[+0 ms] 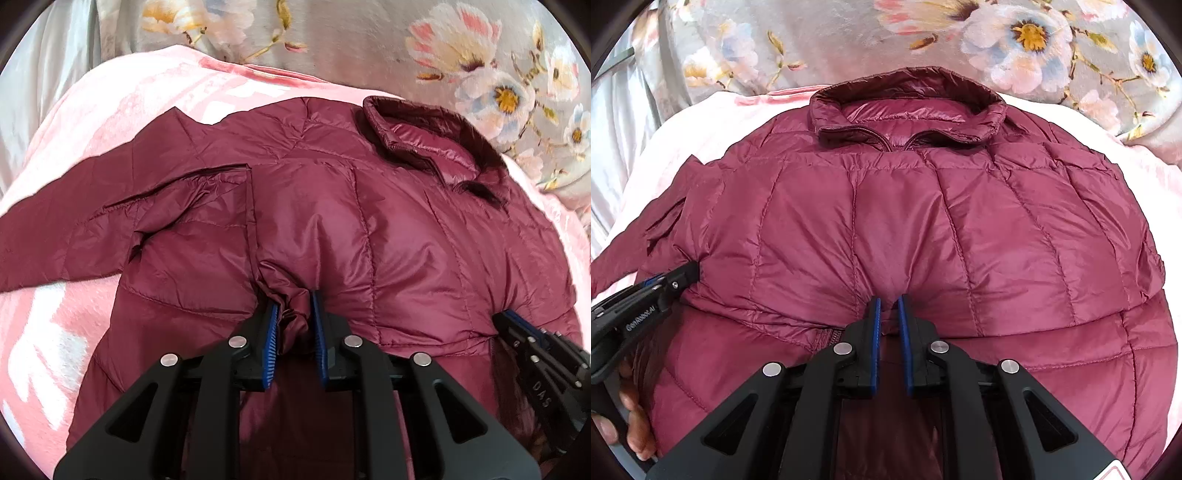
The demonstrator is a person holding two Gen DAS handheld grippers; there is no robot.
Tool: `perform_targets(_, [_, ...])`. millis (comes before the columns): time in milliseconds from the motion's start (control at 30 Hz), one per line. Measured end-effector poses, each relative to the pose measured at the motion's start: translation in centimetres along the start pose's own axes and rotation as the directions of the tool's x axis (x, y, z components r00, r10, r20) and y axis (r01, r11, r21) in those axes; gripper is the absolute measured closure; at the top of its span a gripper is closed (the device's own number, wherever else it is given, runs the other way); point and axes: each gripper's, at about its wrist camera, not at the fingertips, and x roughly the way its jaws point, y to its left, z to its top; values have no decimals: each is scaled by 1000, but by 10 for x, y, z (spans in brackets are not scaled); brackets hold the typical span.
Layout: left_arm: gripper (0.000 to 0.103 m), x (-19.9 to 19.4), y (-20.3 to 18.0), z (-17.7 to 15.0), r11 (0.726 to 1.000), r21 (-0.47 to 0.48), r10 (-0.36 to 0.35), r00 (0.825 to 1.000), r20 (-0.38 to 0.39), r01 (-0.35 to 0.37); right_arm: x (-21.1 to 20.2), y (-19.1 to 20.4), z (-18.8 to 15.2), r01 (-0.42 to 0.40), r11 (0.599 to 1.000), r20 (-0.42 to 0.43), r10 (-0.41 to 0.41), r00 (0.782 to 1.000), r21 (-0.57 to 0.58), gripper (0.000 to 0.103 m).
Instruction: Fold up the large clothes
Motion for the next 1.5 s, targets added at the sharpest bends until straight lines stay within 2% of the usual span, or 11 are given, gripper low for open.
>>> perform_targets(167, [77, -29, 44, -1, 974, -199, -102, 993, 51, 110, -3, -4, 1, -29, 999, 3, 29, 1000, 19, 92])
perform_targets(267, [55, -67, 88, -7, 943, -303, -112, 989, 102, 138, -26, -9, -7, -58, 997, 31, 57, 998, 59, 85])
perform_targets(367, [24, -113, 167, -11, 909, -413, 23, 986, 166, 48, -58, -3, -27, -103, 993, 66, 99, 993, 62, 69])
perform_targets(433, [22, -129, 212, -12, 886, -464, 105, 980, 168, -15, -74, 7, -46, -110, 994, 75, 108, 991, 28, 63])
perform_targets(500, [22, -139, 272, -17, 827, -552, 208, 969, 131, -103, -80, 20, -64, -104, 994, 74, 106, 992, -27, 59])
perform_targets(667, [22, -145, 374, -37, 664, -735, 287, 954, 83, -136, -80, 40, -81, -30, 993, 82, 40, 996, -117, 47])
perform_targets(800, [31, -135, 407, -45, 605, -791, 249, 966, 73, -96, -74, 34, -79, -35, 996, 56, 40, 998, -86, 42])
perform_targets(1000, [90, -123, 386, -17, 687, -722, 208, 974, 86, -83, -71, 30, -80, -32, 997, 44, 35, 998, -66, 38])
perform_targets(1133, [97, -138, 326, 24, 798, -597, 217, 964, 155, -84, -71, 31, -80, -26, 998, 45, 29, 999, -64, 37])
perform_targets(1333, [98, -183, 146, 90, 967, -250, 35, 944, 328, 51, -71, 29, -79, -31, 998, 51, 34, 998, -59, 37])
perform_targets(1500, [98, -170, -16, 95, 976, 39, -217, 940, 263, 214, -81, 15, -80, -49, 999, 98, 48, 994, 8, 37])
